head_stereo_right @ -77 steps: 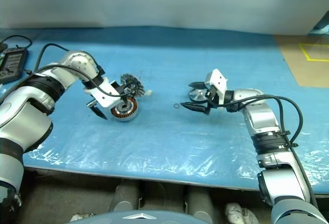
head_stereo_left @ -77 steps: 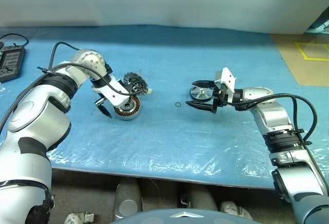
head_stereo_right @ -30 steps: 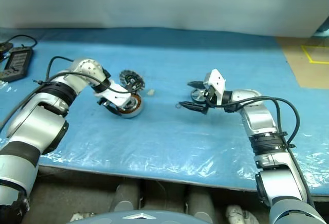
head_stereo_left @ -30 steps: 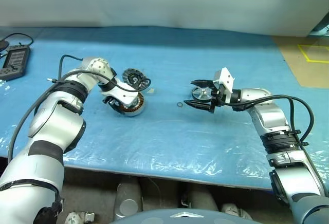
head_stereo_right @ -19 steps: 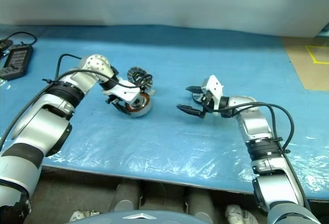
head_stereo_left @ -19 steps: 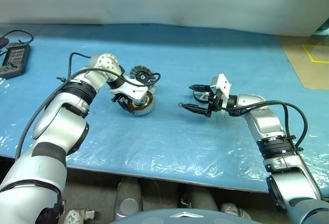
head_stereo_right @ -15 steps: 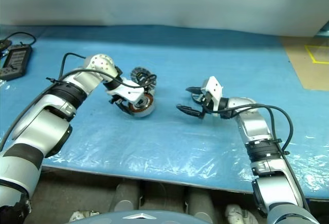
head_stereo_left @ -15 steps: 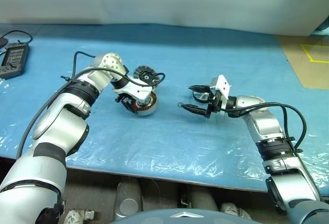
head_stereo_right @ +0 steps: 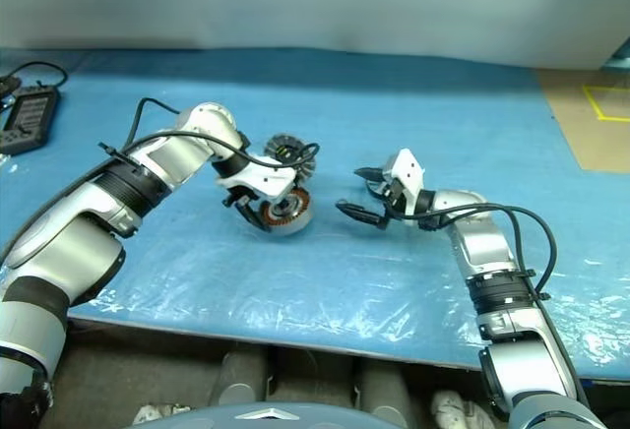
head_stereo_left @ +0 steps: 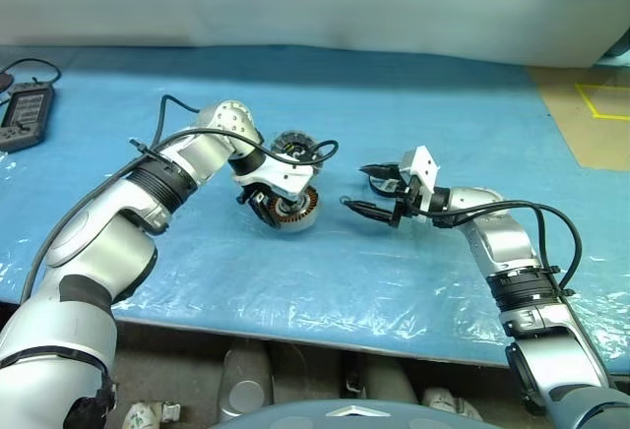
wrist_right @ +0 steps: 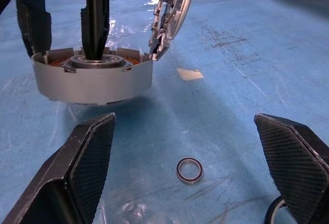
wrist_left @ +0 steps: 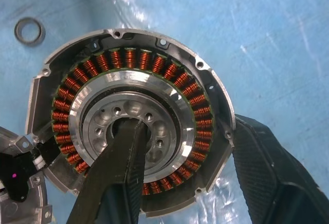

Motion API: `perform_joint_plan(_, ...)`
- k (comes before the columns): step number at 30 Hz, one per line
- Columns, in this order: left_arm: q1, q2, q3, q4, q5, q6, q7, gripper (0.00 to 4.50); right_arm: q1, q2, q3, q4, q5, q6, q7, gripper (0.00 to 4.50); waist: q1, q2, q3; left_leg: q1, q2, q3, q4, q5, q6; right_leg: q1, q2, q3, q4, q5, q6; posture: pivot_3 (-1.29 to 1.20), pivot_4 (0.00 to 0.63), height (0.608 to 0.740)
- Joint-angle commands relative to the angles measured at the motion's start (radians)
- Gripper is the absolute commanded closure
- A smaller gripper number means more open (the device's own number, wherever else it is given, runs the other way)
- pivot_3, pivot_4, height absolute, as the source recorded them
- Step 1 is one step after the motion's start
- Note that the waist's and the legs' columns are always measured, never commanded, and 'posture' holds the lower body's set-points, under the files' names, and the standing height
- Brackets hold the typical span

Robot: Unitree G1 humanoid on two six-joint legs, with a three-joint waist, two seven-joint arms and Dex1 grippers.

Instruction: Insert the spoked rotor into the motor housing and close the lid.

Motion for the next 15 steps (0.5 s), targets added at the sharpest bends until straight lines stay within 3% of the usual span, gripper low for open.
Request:
perform_joint_plan(1,-0.001,0.029,-0.012,-0.083,-0.051,0.054,-0.004,2.36,-0.006,0.009,-0.013,-0.031,0.006,-0.023,-0.005,0.00,-0.001,0.000,0.000,0.000,0.000,0.000,0.000,0.000,0.000,0.000,0.000,0.000,0.000,0.000,0.000,0.00,0.150,0.740)
perform_joint_plan(8,0.027,0.029,-0.023,-0.120,-0.036,0.088,-0.004,2.36,-0.009,0.019,-0.010,-0.027,0.004,-0.029,-0.004,0.00,-0.002,0.000,0.000,0.000,0.000,0.000,0.000,-0.002,-0.003,0.000,0.000,0.000,0.000,0.000,0.000,0.00,0.150,0.740)
perform_joint_plan(15,0.032,-0.034,0.023,-0.057,0.032,0.066,-0.004,2.36,-0.007,0.018,-0.011,-0.030,0.004,-0.028,0.000,0.00,-0.002,0.000,0.000,0.000,0.000,0.000,0.000,-0.002,-0.003,0.000,0.000,0.000,0.000,0.000,0.000,0.00,0.150,0.740)
